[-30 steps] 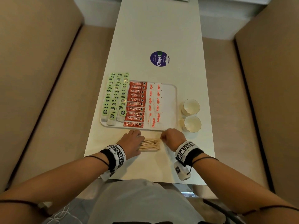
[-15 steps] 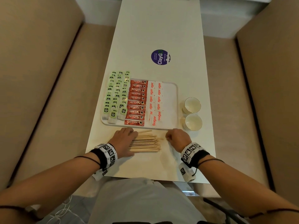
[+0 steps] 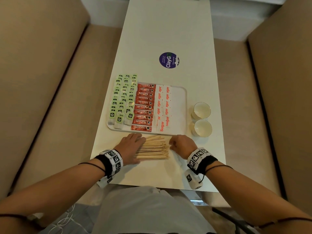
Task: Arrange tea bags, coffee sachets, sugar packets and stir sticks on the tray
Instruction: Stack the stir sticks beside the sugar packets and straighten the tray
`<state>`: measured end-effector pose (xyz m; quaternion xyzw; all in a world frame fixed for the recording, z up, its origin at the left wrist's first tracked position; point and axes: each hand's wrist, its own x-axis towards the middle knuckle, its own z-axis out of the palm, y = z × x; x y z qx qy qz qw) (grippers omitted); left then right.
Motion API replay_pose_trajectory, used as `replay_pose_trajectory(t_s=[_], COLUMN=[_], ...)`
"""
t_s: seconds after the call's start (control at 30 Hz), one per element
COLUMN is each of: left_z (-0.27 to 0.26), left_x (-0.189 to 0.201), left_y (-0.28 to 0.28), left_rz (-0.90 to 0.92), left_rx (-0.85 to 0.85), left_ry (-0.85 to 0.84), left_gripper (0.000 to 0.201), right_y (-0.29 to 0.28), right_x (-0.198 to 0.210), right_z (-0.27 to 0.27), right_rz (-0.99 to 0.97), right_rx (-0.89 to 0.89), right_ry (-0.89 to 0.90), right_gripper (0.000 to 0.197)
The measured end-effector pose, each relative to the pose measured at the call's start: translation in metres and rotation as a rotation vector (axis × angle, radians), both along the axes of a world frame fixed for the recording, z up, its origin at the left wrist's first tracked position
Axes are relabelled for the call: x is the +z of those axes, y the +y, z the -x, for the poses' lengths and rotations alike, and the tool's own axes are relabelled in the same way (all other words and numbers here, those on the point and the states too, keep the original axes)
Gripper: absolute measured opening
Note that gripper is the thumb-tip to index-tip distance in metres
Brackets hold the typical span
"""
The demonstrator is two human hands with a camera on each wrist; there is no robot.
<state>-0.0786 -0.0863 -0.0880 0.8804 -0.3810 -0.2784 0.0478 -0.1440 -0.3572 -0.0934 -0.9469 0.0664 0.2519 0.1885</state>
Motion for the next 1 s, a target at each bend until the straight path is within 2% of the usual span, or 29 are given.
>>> replay_pose_trajectory(t_s=[0.1, 0.27, 0.4, 0.47, 0.53, 0.63, 0.7, 0.8, 1.0], left_z=[0.001, 0.006, 0.006, 0.007, 0.007, 0.008, 0.009, 0.009, 0.006], left_x=[0.001, 0.001, 0.002, 0.001, 0.001, 0.000, 0.000, 0.001, 0.007], left_y=[-0.006, -0.020, -0.023, -0.023, -0.023, -0.023, -0.023, -0.023, -0.024], left_rz=[0.018, 0.038, 0.037, 0.026, 0.014, 0.011, 0.023, 0.031, -0.020], left_rx=[-0.020, -0.004, -0.007, -0.013, -0.036, -0.049, -0.040, 0.001, 0.077], left_ry=[-0.010, 0.017, 0.011, 0.006, -0.006, -0.010, -0.004, 0.013, 0.005], left_gripper=[0.093, 0.107, 0.099, 0.091, 0.079, 0.070, 0.066, 0.058, 0.044], right_y=[0.007, 0.022, 0.022, 0.025, 0.033, 0.048, 0.056, 0.063, 0.069], right_x=[-0.001, 0.003, 0.018, 0.025, 0.028, 0.019, 0.010, 0.003, 0.002], right_z=[-0.002, -0.014, -0.016, -0.013, -0.008, -0.002, -0.001, -0.005, -0.012], right_rz=[0.001, -0.014, -0.041, -0.076, -0.090, -0.004, 0.046, 0.094, 0.068], right_rx=[-0.008, 0.010, 0.026, 0.086, 0.209, 0.419, 0.463, 0.472, 0.493], right_ry=[-0.005, 0.000, -0.090, -0.125, -0.111, -0.101, -0.084, -0.132, -0.208], right_gripper=[0.013, 0.017, 0.021, 0.032, 0.054, 0.081, 0.090, 0.074, 0.039])
